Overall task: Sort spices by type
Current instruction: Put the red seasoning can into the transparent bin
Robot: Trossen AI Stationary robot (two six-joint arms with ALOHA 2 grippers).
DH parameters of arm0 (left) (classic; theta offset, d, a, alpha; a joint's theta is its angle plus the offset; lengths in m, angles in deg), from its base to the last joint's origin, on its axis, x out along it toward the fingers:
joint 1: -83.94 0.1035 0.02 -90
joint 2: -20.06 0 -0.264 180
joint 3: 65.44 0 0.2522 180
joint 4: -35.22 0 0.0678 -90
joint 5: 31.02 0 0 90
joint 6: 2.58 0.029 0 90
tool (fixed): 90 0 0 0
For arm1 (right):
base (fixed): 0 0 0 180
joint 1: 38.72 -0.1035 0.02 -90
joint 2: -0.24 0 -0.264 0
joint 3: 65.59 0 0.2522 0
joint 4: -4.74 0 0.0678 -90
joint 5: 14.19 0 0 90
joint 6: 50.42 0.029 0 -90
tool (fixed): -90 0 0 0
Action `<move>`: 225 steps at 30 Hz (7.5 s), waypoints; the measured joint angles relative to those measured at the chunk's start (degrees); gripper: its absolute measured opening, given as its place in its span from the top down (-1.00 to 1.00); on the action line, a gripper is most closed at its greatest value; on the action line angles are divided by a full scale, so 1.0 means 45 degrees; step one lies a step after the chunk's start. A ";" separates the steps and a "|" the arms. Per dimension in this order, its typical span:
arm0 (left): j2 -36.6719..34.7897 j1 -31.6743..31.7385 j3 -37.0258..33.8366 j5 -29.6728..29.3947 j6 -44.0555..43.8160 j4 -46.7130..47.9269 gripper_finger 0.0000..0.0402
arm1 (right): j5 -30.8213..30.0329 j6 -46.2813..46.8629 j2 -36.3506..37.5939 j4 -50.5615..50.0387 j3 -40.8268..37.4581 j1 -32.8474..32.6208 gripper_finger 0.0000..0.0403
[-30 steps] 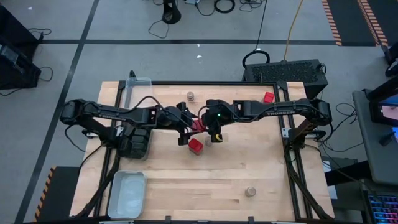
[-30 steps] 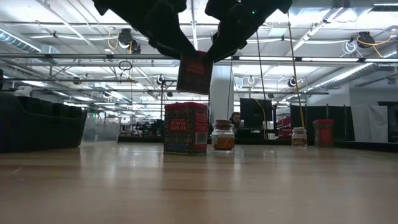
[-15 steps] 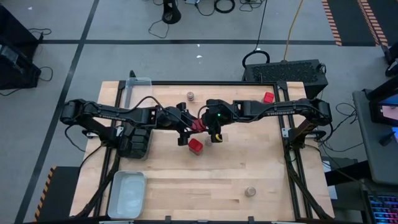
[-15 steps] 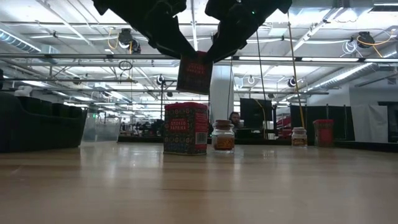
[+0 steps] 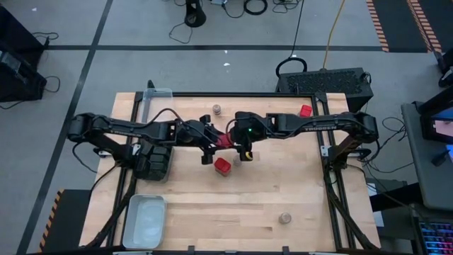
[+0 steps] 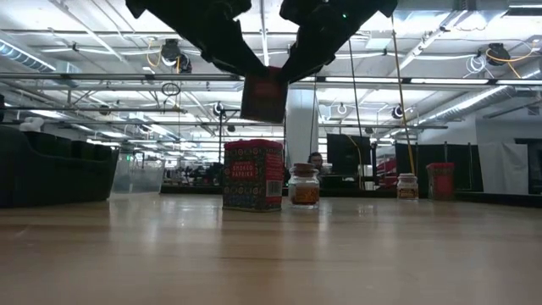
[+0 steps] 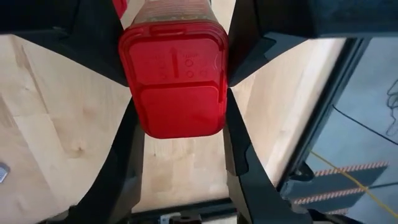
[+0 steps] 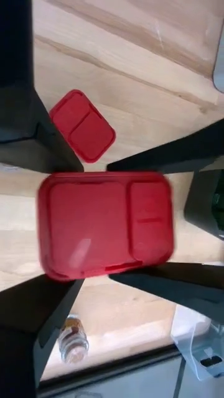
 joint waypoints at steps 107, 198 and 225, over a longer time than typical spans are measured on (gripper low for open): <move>-0.1006 1.1156 -0.4376 -0.3217 -0.4729 0.0796 -0.50 | -0.0305 0.0631 0.1250 -0.1242 -0.0714 0.0408 -0.36; -0.5835 0.4400 -0.4575 0.7247 -0.1312 0.0475 -0.53 | -0.3245 1.0422 0.1318 -0.6554 -0.3412 1.1034 -0.36; -0.5833 0.4395 -0.4575 0.7198 -0.1350 0.0488 -0.53 | -0.2655 1.0202 0.2425 -0.6403 -0.4275 1.1120 -0.36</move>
